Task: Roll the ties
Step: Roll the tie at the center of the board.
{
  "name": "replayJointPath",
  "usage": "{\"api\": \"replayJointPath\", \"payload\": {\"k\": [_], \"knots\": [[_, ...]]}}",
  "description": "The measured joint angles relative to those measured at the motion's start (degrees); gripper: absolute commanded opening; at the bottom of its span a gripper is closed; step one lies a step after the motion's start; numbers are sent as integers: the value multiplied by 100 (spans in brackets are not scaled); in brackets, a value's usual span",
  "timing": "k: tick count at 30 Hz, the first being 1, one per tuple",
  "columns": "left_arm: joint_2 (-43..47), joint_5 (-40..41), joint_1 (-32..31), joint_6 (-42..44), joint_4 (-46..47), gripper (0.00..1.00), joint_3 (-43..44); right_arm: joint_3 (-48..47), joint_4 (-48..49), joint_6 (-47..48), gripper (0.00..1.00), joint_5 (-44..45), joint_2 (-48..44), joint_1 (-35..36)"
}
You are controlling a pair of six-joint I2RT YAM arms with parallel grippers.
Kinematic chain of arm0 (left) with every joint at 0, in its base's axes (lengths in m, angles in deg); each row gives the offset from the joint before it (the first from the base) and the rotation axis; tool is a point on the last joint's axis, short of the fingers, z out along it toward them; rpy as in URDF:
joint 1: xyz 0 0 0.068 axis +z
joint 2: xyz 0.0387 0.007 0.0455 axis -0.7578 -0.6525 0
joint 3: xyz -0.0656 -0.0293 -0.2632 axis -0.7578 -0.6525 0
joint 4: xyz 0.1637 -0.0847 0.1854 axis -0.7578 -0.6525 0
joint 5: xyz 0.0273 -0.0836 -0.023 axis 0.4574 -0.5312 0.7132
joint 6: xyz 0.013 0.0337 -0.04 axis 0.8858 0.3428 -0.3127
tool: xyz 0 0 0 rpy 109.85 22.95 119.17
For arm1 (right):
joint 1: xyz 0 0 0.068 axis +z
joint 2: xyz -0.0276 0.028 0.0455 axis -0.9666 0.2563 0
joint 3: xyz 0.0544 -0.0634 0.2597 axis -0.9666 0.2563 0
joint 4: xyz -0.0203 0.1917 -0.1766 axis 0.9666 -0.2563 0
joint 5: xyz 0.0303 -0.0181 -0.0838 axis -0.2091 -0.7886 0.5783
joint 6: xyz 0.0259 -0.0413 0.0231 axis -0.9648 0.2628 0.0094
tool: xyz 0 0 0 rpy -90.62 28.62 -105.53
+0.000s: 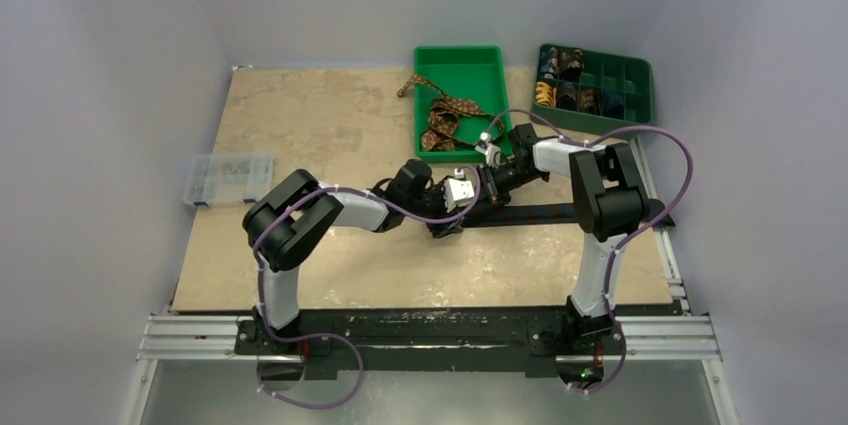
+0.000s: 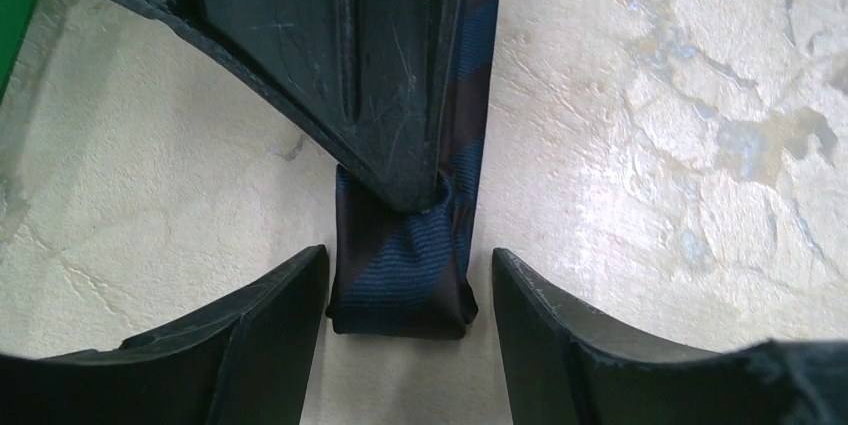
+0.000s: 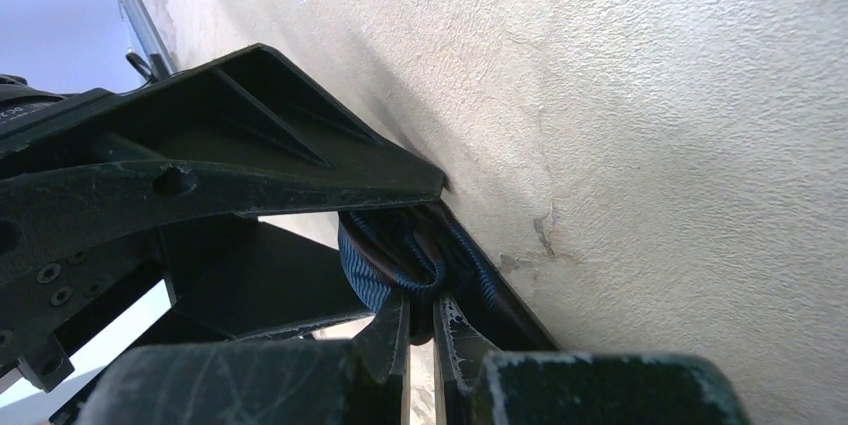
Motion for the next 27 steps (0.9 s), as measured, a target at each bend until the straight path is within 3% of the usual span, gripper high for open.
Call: {"api": "replayJointPath", "payload": {"k": [4,9,13,19,27], "knots": [[-175,-26,-4,-267,450,55,-2,2,0,20,0,0,0,-11],[-404,-101,-9,-378,986,27,0,-44,-72,96,0,13,26,-46],[-428,-61,-57,-286,968,18,33,-96,-188,188,2,37,37,-85],[-234,310,-166,42,-74,14,354,-212,-326,267,36,-44,87,-85],[-4,610,-162,393,-1543,15,756,-219,-382,232,45,-330,76,-116]]}}
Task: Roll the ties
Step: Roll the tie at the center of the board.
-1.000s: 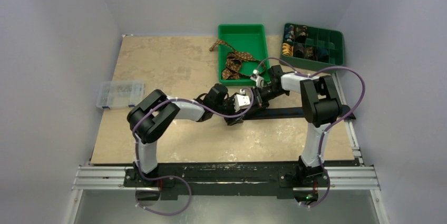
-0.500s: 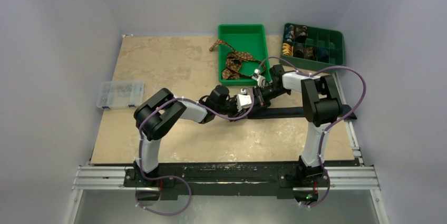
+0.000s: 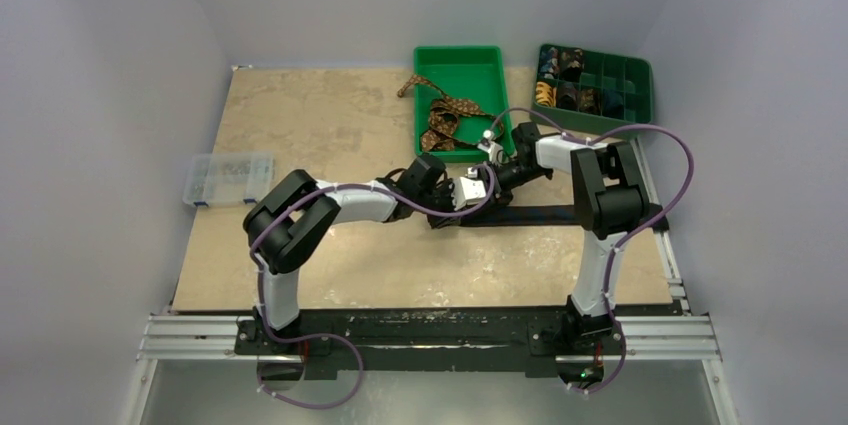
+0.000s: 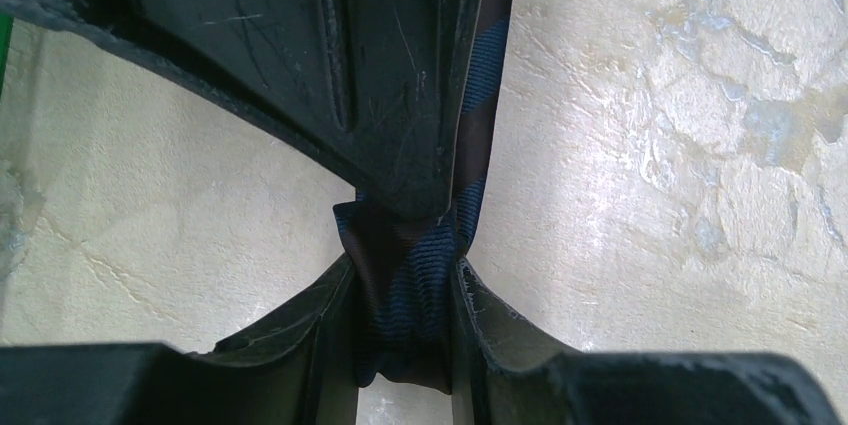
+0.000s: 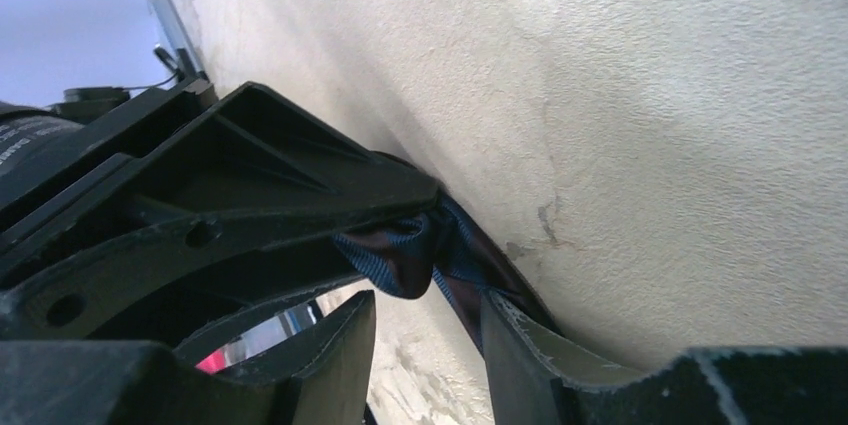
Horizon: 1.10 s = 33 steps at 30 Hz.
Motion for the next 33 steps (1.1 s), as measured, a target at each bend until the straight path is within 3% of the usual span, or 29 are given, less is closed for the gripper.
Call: {"api": "replayJointPath", "payload": {"k": [4,12,14,17,27,33], "knots": [[-2,44,2,114,-356,15,160,107,236,-227,45,-269,0,15],[-59,87,-2,315,-785,17,400,251,907,-621,34,-595,72,127],[-72,90,-2,345,-839,17,435,251,992,-678,24,-632,92,136],[-76,103,-2,352,-894,24,459,245,1047,-704,0,-640,109,160],[-68,-46,109,66,-728,63,354,63,535,52,0,-361,229,166],[61,-597,313,-251,275,65,-247,94,555,74,0,-74,188,168]]}}
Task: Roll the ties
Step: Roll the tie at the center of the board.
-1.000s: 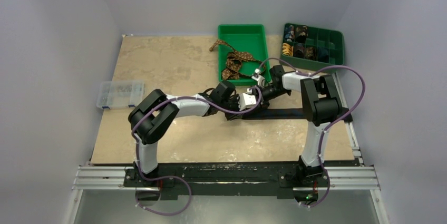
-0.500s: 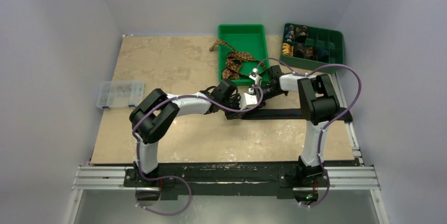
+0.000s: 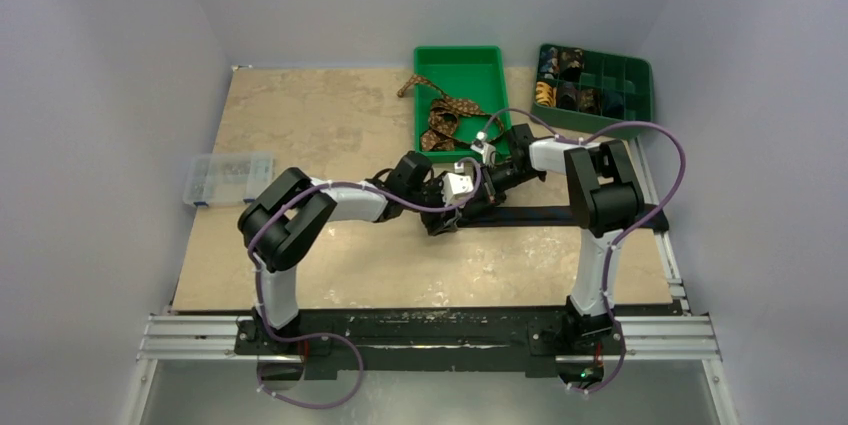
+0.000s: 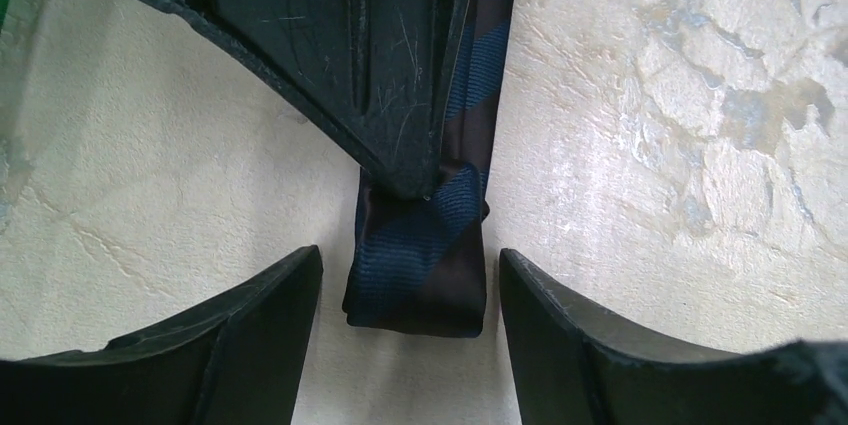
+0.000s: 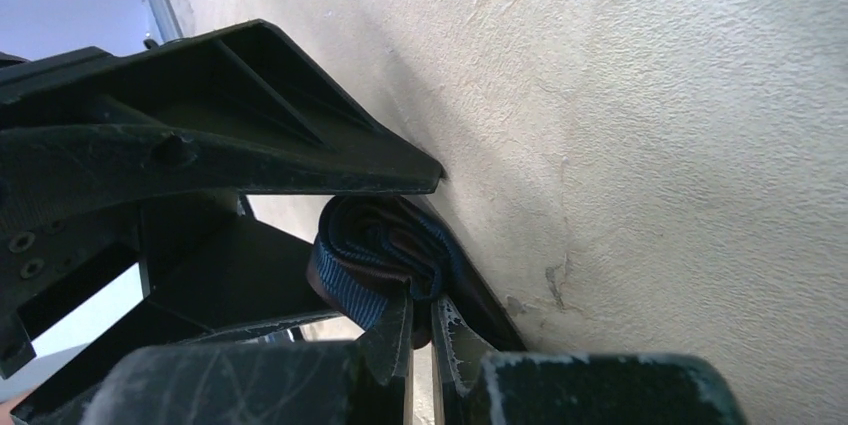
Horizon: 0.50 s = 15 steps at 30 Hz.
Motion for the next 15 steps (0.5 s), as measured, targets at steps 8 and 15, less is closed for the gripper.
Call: {"api": "replayJointPath", "payload": {"k": [8,15], "knots": [[-151,-260,76,-684,1237,53,-376,55,-15,-136,0,398,-136,61],[-417,-446,11,-1104,1947,29,-402,107,55,-229,0,520,-192,70]]}}
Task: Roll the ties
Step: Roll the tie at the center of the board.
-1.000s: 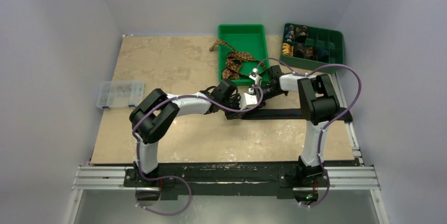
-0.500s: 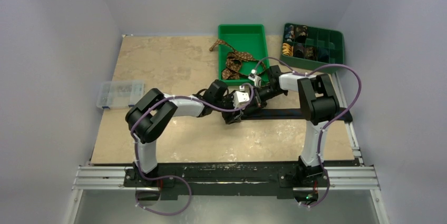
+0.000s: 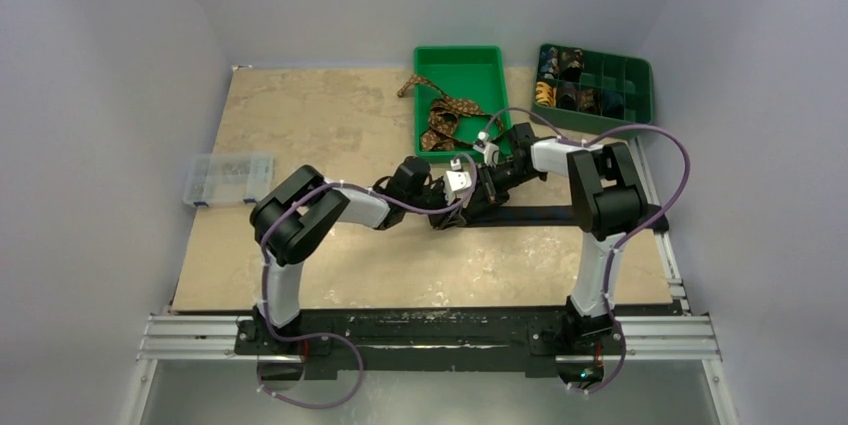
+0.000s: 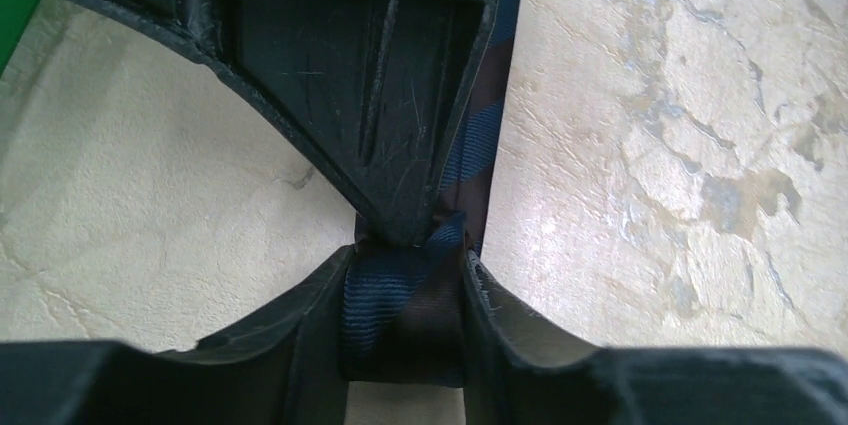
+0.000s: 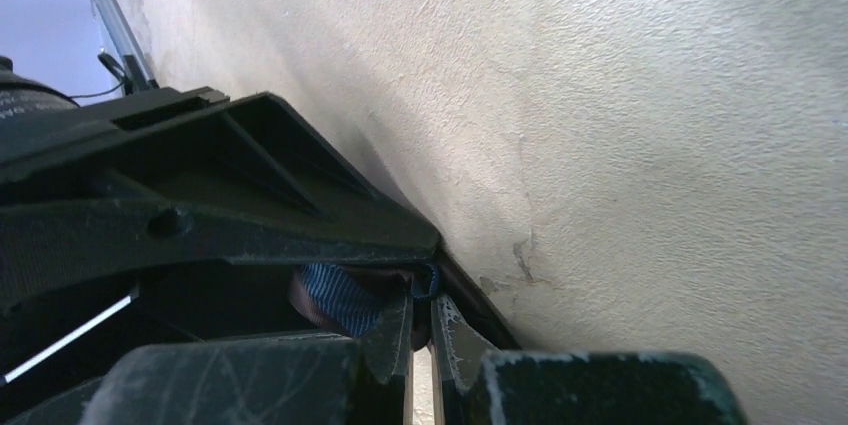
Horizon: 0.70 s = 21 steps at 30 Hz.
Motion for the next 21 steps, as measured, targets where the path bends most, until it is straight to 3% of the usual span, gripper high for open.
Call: {"api": "replayJointPath", "payload": {"k": [2,5,10,15,21], "knots": [[0,136,-57,76,7,23,-2,-4,24,-37,4,22,-4,-9],[46,348,-109,264,-170,21,24,-11,28,-55,21,22,-13,-13],[188,778,-284,876,-1104,18,337,-68,-111,-4,28,35,-94,-39],[256,994,-365,1451,-2004,18,671,-173,-494,129,47,-79,-98,-247],[166,1086,-367,1725,-2968,18,1191,11,-354,-341,51,-577,-404,-358]]}}
